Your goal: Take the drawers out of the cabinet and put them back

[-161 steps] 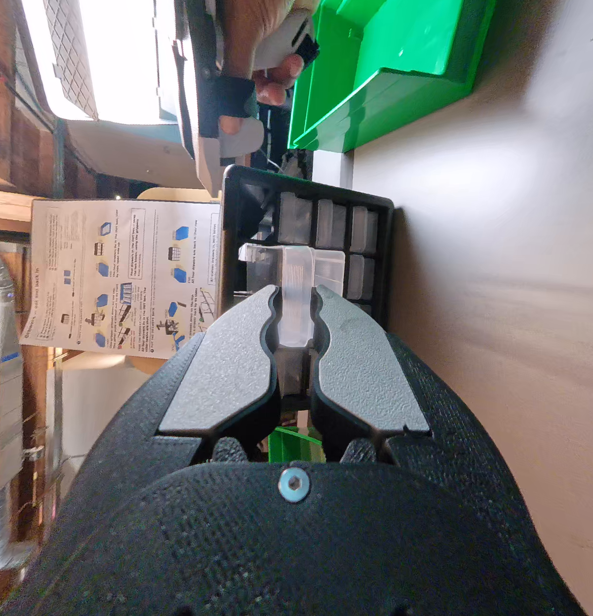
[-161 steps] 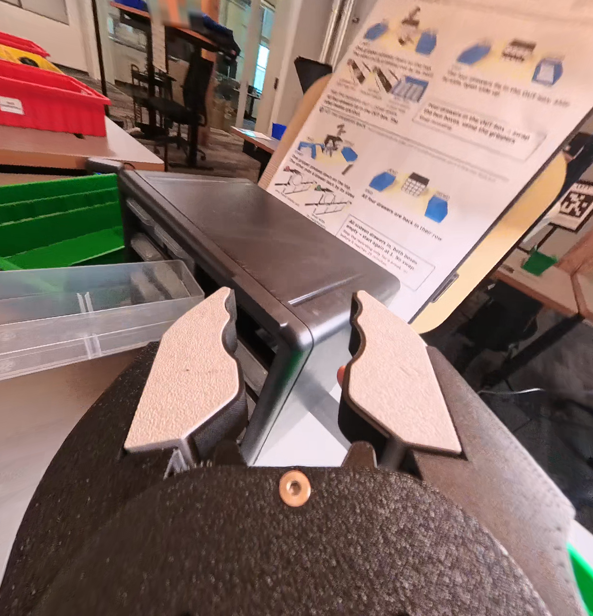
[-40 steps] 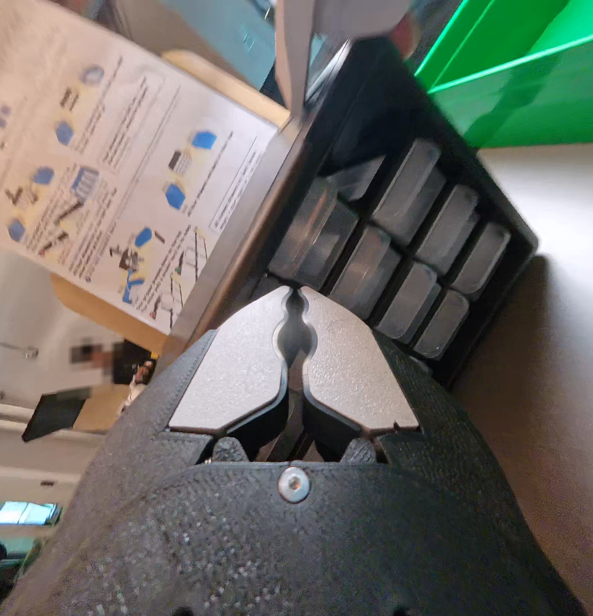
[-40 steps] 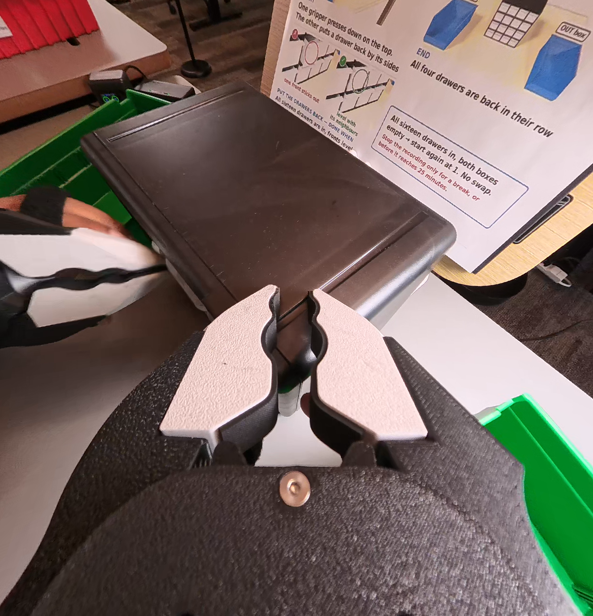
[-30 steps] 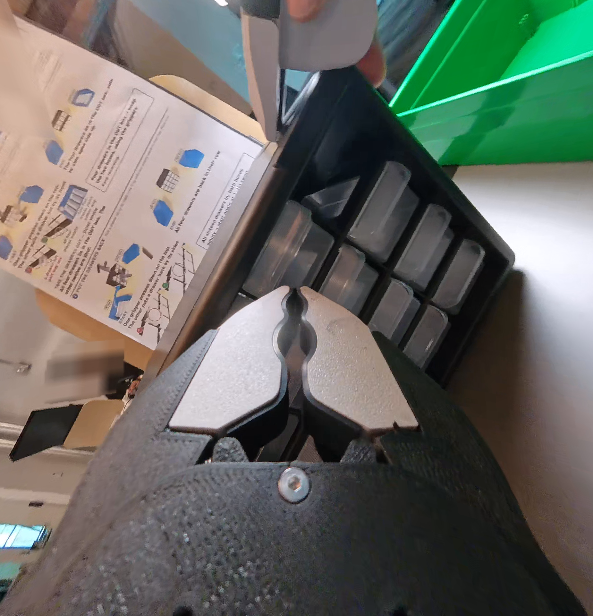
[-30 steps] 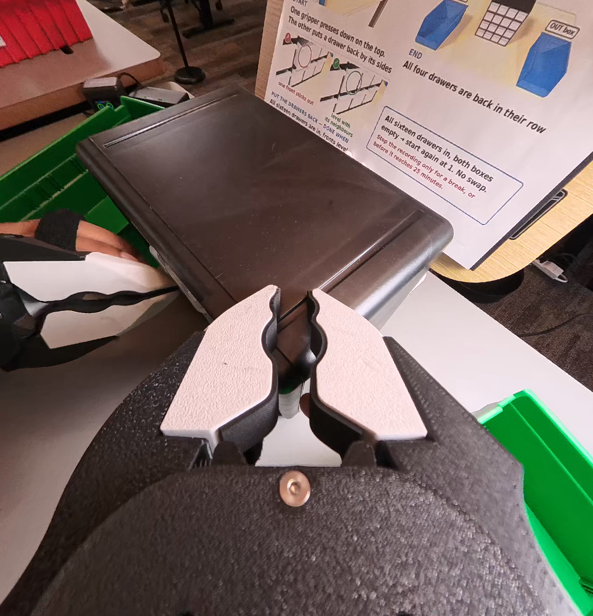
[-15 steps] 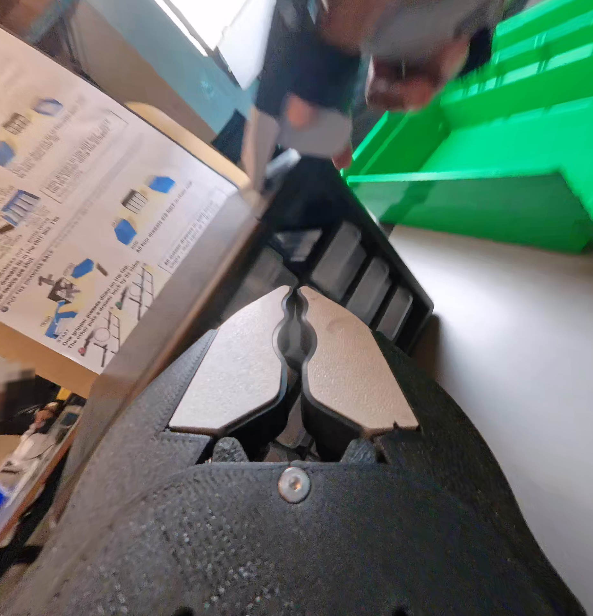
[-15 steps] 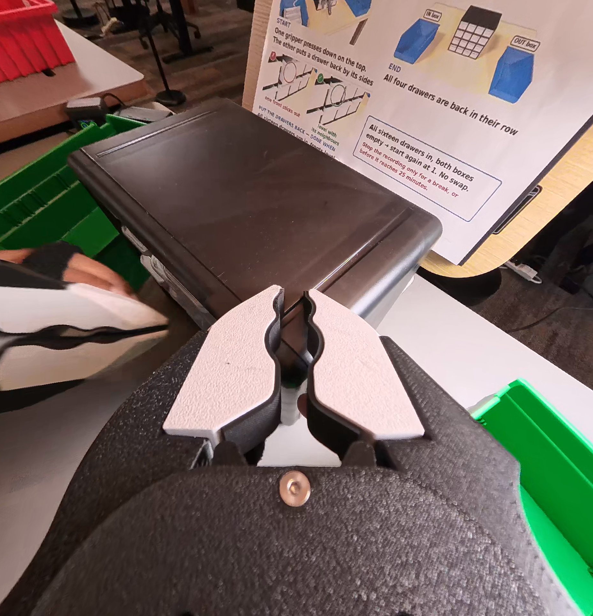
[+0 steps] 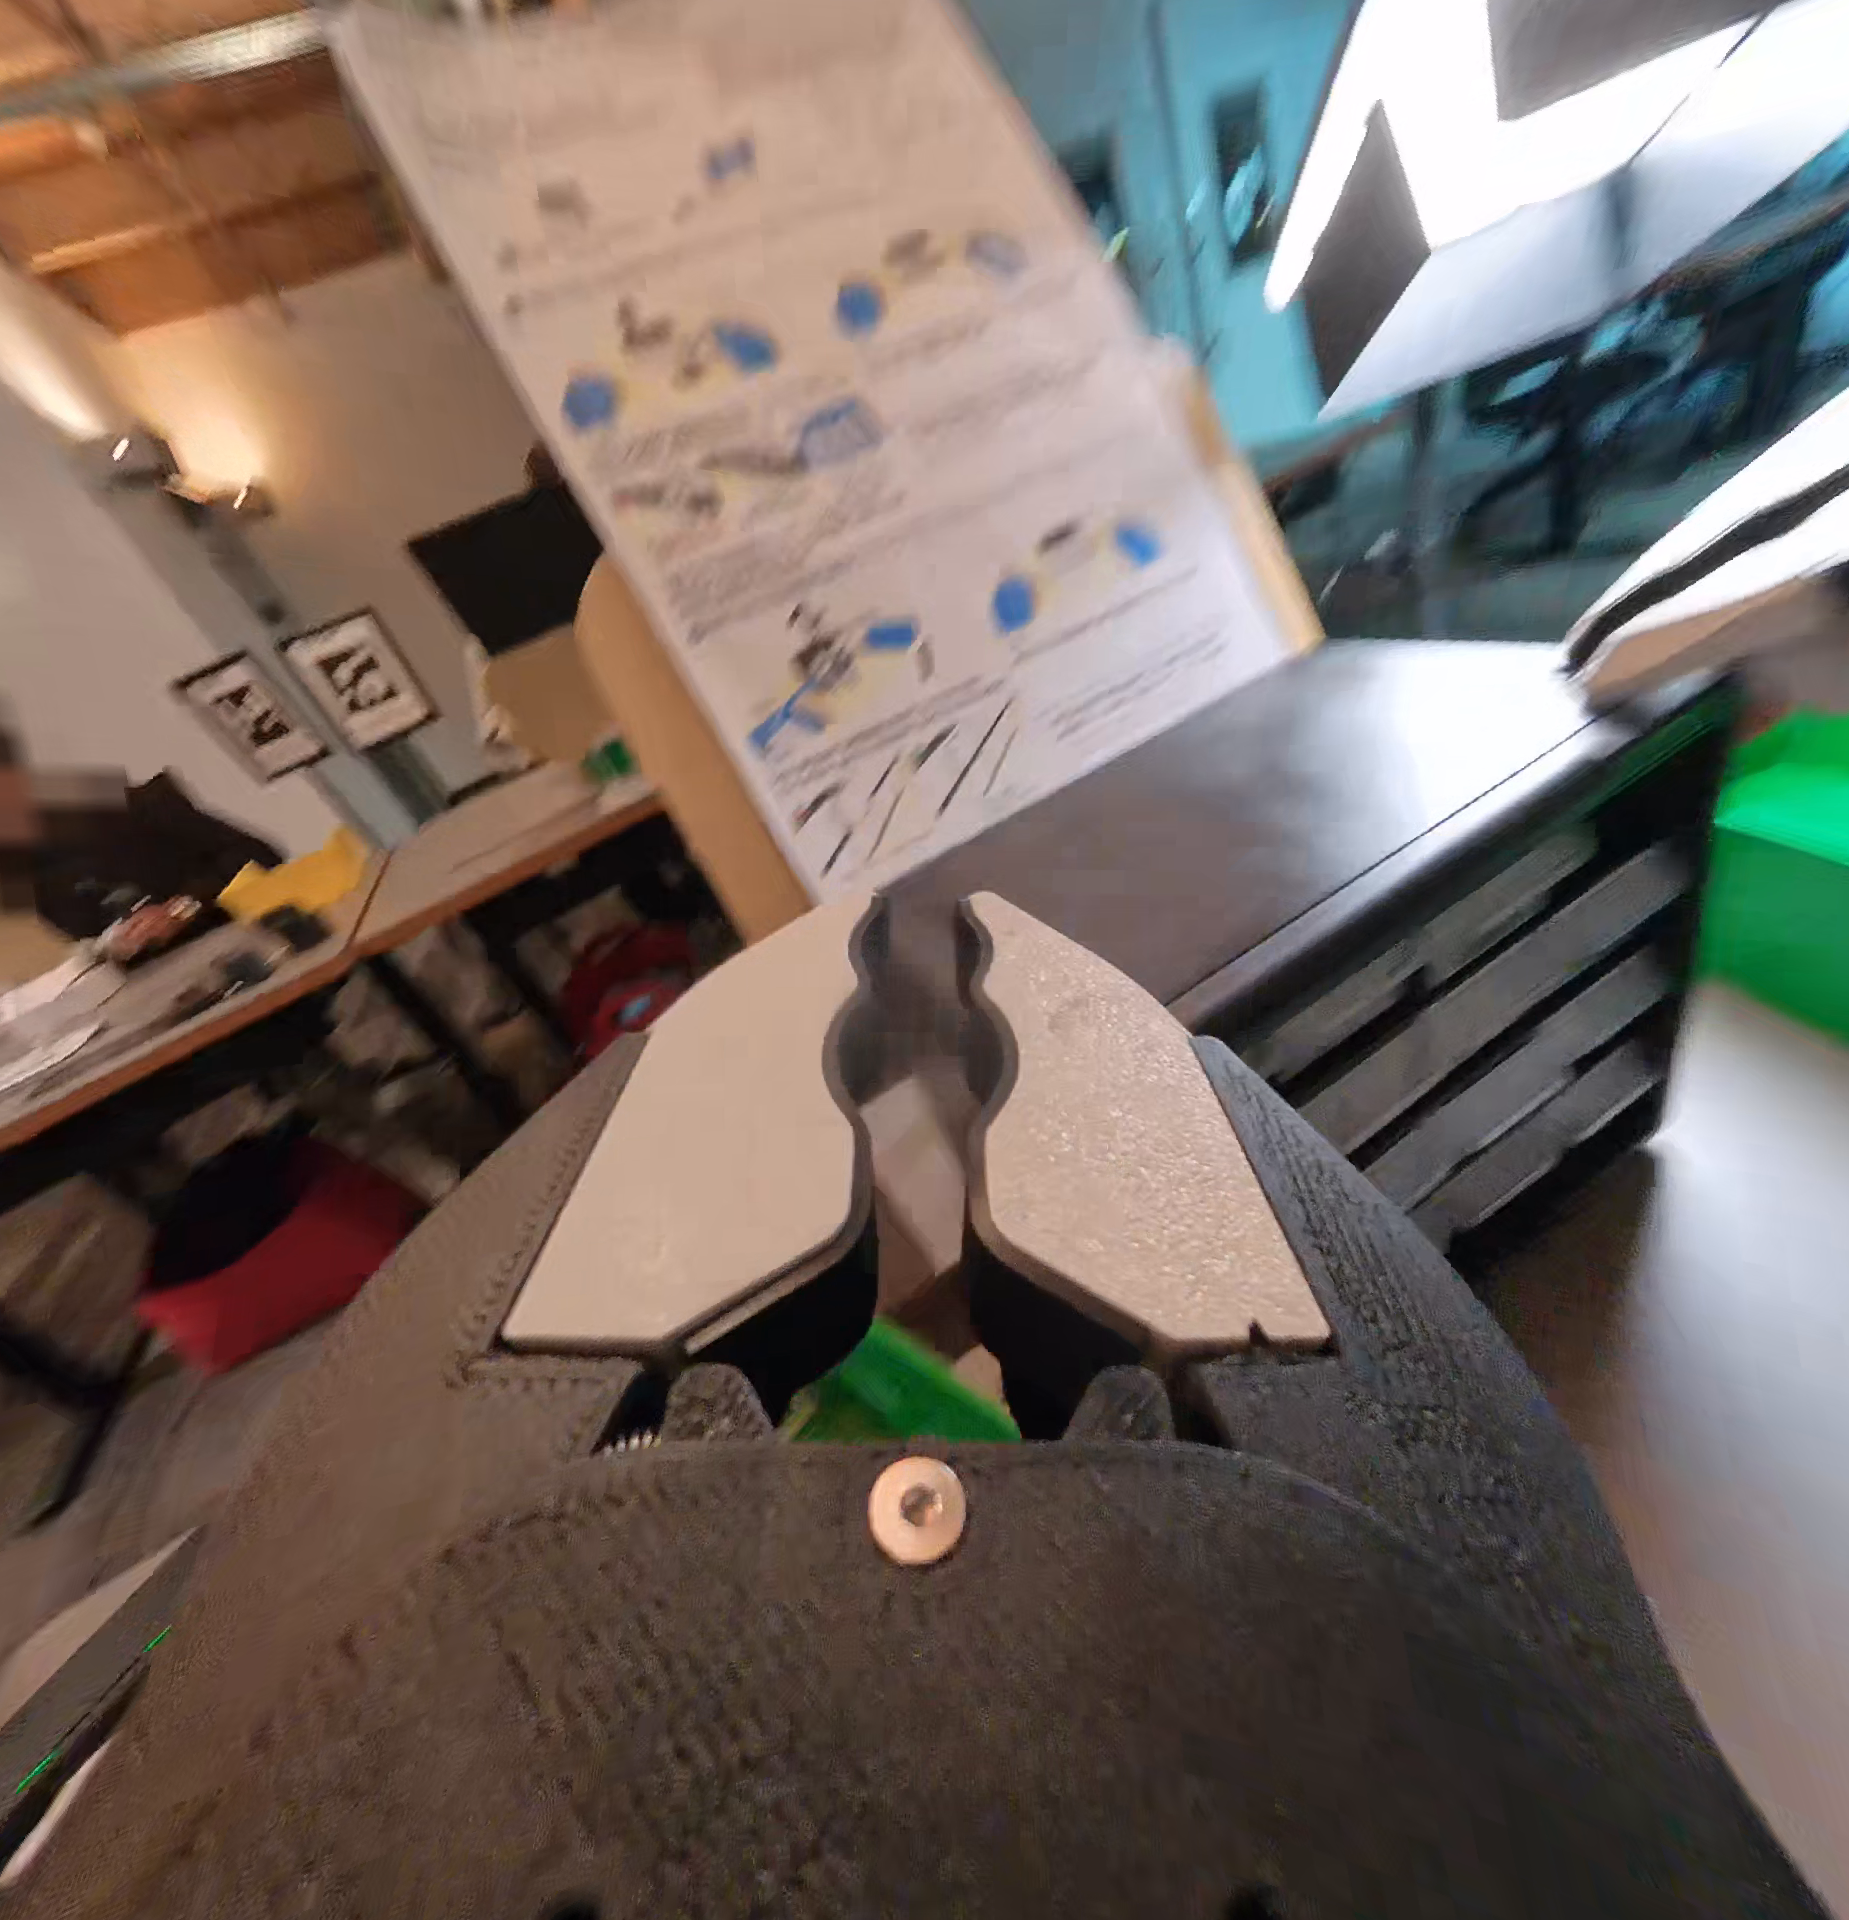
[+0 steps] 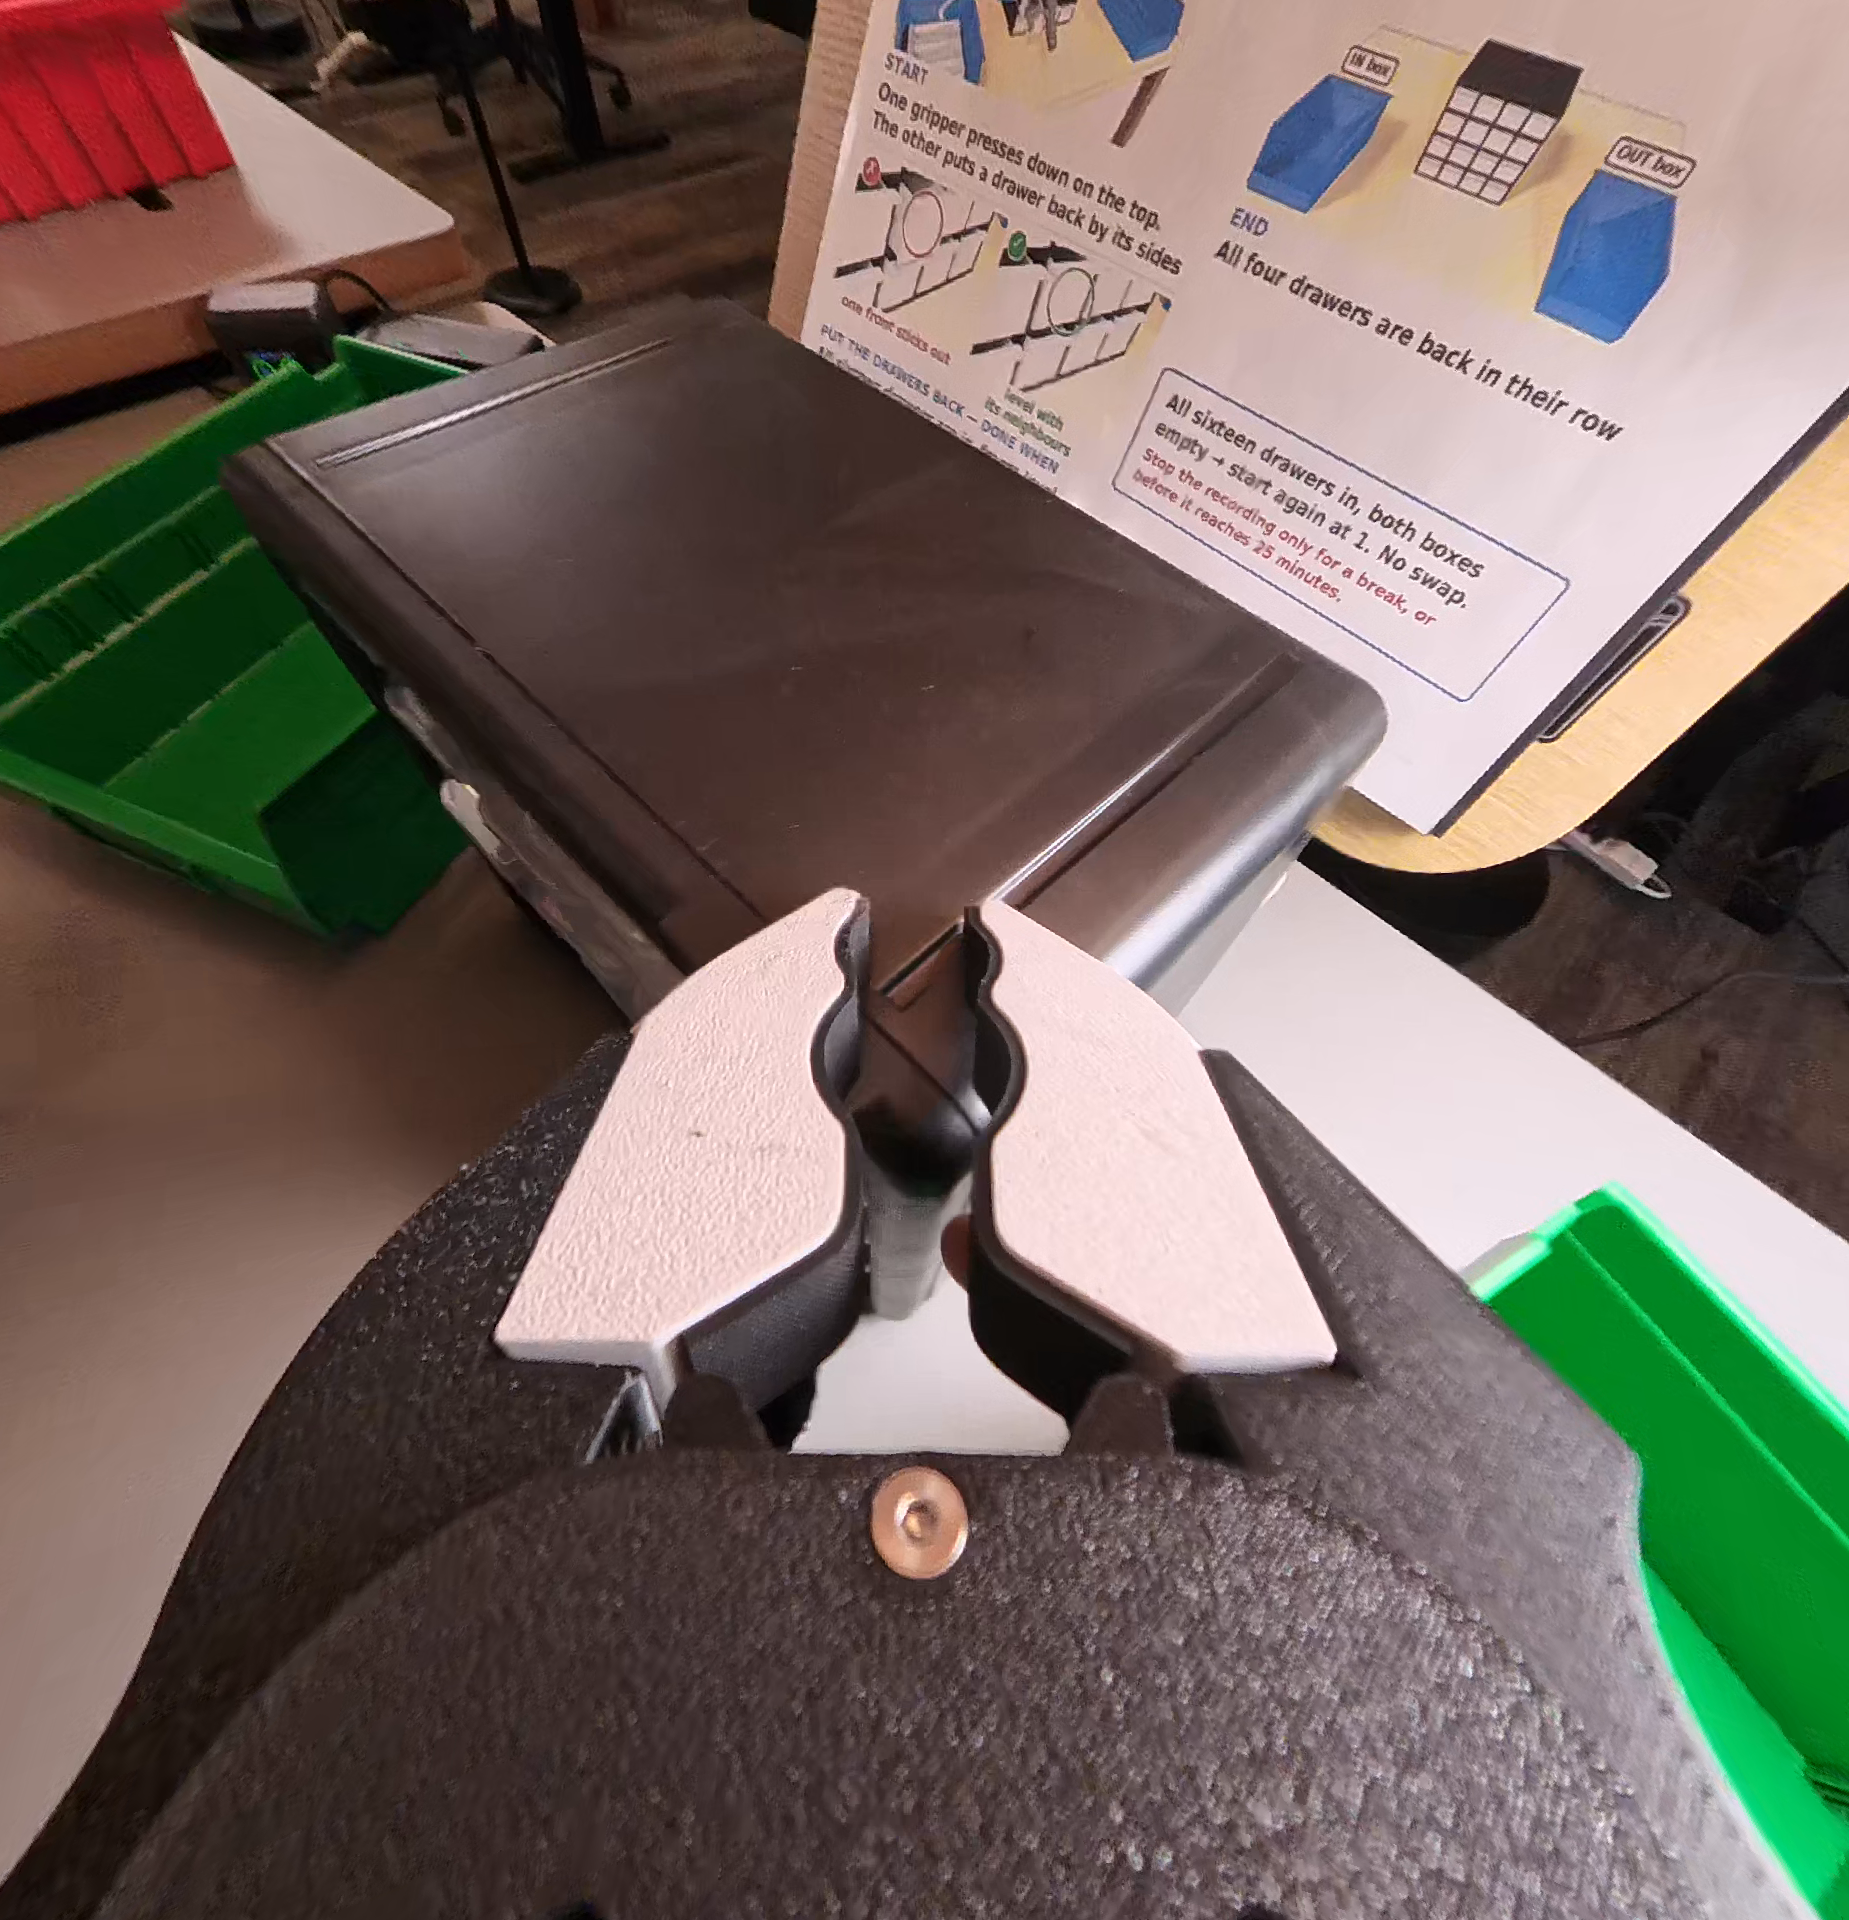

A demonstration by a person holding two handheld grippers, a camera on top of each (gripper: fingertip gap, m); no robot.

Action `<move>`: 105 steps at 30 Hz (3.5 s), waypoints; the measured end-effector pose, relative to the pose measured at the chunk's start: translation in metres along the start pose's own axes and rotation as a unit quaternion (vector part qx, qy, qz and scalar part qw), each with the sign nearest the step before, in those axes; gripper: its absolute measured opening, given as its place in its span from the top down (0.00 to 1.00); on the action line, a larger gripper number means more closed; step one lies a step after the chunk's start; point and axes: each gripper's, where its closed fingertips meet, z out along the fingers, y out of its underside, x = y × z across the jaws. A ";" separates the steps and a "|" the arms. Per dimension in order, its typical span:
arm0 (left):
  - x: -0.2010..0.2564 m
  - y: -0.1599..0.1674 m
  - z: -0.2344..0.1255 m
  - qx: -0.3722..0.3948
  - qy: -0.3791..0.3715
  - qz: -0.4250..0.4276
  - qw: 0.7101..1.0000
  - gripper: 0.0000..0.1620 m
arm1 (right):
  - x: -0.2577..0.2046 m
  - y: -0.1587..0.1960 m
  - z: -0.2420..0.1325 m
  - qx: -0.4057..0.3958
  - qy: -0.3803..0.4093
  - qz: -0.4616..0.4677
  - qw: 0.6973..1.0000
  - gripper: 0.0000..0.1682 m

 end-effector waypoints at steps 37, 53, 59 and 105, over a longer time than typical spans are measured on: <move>-0.158 0.330 -0.052 -0.644 0.143 0.362 0.659 0.98 | -0.008 0.003 -0.006 -0.015 -0.042 -0.029 0.999 0.85; -0.145 0.316 -0.060 -0.599 0.165 0.385 0.682 0.73 | -0.010 0.004 -0.007 -0.018 -0.034 -0.008 0.999 0.87; -0.148 0.334 -0.053 -0.611 0.160 0.389 0.670 0.71 | -0.010 0.004 -0.006 -0.035 -0.035 -0.005 0.999 0.87; -0.111 0.300 -0.072 -0.610 0.199 0.300 0.706 1.00 | -0.006 0.003 -0.005 0.017 -0.035 0.029 0.999 0.91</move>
